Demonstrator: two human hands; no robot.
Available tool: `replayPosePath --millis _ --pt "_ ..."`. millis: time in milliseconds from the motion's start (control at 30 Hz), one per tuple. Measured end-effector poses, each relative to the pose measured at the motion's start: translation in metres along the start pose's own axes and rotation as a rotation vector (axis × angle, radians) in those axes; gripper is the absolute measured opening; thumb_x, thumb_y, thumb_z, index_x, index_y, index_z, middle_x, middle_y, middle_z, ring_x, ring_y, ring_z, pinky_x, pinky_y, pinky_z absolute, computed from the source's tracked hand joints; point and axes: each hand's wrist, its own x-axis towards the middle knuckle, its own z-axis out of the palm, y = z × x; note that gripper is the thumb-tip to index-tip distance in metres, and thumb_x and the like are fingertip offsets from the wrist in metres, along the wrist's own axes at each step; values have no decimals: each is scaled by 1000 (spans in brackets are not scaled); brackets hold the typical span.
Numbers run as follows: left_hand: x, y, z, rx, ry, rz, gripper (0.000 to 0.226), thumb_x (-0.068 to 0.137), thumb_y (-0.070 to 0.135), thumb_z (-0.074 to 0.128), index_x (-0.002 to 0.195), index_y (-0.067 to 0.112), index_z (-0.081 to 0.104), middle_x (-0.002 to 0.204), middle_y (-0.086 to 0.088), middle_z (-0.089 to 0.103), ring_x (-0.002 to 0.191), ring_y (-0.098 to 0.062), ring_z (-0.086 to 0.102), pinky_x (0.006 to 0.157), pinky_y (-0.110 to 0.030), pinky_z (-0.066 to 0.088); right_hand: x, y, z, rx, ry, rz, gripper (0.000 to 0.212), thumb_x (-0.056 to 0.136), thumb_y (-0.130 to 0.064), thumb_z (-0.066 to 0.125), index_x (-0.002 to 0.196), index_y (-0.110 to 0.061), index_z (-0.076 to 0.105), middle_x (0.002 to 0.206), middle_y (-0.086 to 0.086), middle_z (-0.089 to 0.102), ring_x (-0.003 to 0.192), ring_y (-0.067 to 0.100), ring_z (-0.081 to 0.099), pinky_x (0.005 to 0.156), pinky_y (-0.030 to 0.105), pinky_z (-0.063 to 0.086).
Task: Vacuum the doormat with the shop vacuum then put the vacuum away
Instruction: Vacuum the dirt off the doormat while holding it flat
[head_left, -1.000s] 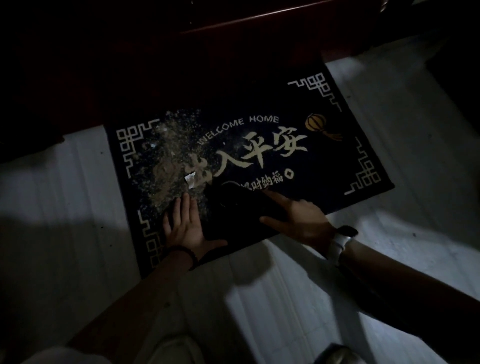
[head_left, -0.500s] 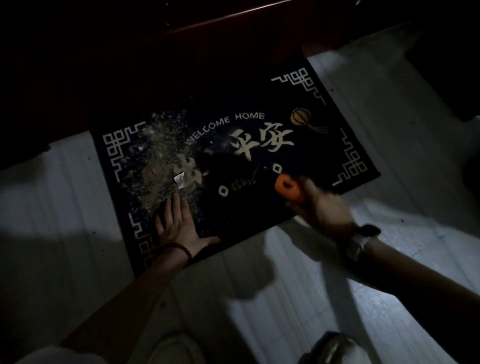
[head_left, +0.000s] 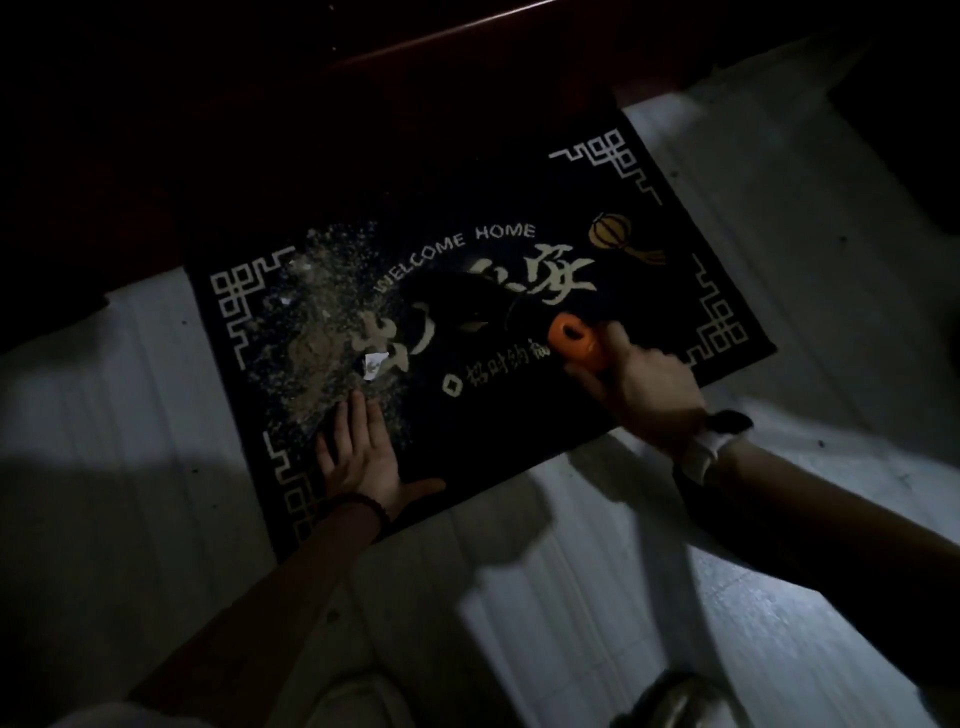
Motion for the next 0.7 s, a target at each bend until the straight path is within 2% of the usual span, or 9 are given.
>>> replayPosePath --millis 67,133,233,333,433,500,533,600,700 --pt "-1 0 0 -6 -1 6 130 62 74 60 146 6 -11 155 -8 -20 143 -24 -18 115 -48 -4 10 -2 -1 74 66 95 46 91 -50 44 119 -14 40 81 0 48 66 22 50 53 27 30" --pt "-1 0 -1 -2 -8 3 130 62 74 60 146 7 -12 154 -8 -21 143 -24 -19 115 -48 -4 0 -11 8 137 38 107 43 92 -48 45 117 -13 39 80 0 50 65 22 51 54 28 33" --pt "1 0 -1 -1 -21 -9 130 61 75 60 146 8 -13 154 -7 -23 142 -24 -19 115 -47 -4 -36 -19 25 95 -109 -37 51 91 -49 43 129 -16 34 95 8 64 80 28 63 64 31 44" --pt "0 0 -1 -15 -30 -11 131 61 76 60 146 8 -13 154 -7 -23 142 -23 -20 115 -47 -4 -47 -12 18 -13 -104 -122 53 90 -52 42 130 -17 34 100 8 65 84 28 64 65 30 43" --pt "0 0 -1 -15 -11 -5 131 61 75 60 146 8 -13 154 -7 -22 142 -23 -19 115 -47 -4 -14 2 -1 28 12 40 45 92 -49 42 121 -14 38 83 5 54 69 26 55 60 29 35" --pt "-1 0 -1 -14 -11 3 131 61 75 60 146 8 -12 155 -7 -21 143 -24 -18 115 -48 -3 5 7 -10 162 100 207 42 92 -46 45 117 -13 38 82 2 48 69 26 53 61 31 35" --pt "-2 0 -1 -13 -16 5 131 62 75 60 146 8 -13 154 -7 -21 143 -24 -18 115 -48 -3 6 5 -8 170 92 219 41 93 -45 45 117 -13 37 83 2 49 71 27 54 61 31 35" --pt "-1 0 -2 -1 -19 1 130 62 75 60 146 7 -13 154 -7 -22 143 -25 -18 115 -48 -3 -9 -9 3 92 -35 96 42 93 -46 43 120 -14 36 85 4 55 74 28 58 61 30 36" --pt "-1 1 -2 15 -24 -15 130 62 76 59 146 8 -13 154 -7 -22 143 -24 -18 116 -47 -2 -46 -27 15 15 -180 -75 50 93 -50 39 131 -19 30 102 8 63 88 28 62 69 32 44"
